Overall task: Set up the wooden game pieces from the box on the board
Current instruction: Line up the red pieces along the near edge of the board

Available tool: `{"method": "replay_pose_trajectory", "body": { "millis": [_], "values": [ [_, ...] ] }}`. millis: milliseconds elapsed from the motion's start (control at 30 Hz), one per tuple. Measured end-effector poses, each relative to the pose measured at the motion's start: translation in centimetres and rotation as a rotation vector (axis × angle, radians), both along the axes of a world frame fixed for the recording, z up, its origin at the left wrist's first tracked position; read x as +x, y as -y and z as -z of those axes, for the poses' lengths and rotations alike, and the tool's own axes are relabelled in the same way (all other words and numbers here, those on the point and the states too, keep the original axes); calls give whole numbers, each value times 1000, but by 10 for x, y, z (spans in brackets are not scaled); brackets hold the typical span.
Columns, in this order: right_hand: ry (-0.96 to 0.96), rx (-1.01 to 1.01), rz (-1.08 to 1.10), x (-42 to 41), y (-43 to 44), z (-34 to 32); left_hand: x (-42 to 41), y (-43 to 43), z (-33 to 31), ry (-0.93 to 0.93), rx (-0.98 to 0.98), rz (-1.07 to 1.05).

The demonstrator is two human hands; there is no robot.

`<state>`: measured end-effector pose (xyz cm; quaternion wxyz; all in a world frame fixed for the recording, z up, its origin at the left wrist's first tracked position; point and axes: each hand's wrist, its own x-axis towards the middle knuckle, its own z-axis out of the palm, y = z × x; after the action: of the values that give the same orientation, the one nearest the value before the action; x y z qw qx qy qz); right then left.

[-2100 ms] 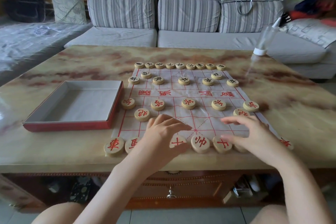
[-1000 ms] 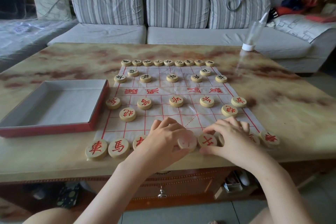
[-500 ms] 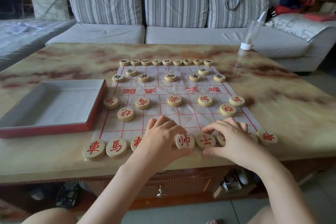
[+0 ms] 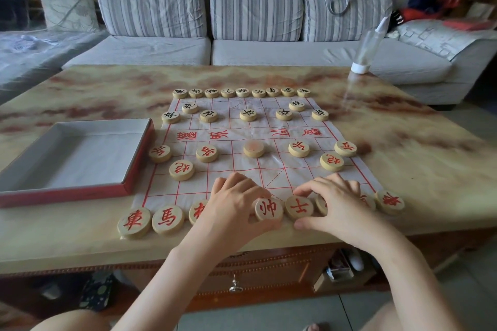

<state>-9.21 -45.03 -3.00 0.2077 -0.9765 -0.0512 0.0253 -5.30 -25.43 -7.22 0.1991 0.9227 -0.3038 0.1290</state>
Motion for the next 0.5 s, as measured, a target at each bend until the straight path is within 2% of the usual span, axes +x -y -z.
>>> {"method": "replay_pose_trajectory", "body": {
  "millis": [100, 200, 300, 500],
  "values": [
    [44, 98, 38, 0, 16, 2, -1, 2, -2, -9, 36, -15],
    [156, 196, 195, -4, 50, 1, -2, 10, -8, 3, 29, 4],
    [117, 198, 291, -11, 80, 8, -2, 26, -15, -20, 48, 74],
    [65, 220, 279, -18, 104, 15, -7, 65, -18, 18, 46, 138]
  ]
}}
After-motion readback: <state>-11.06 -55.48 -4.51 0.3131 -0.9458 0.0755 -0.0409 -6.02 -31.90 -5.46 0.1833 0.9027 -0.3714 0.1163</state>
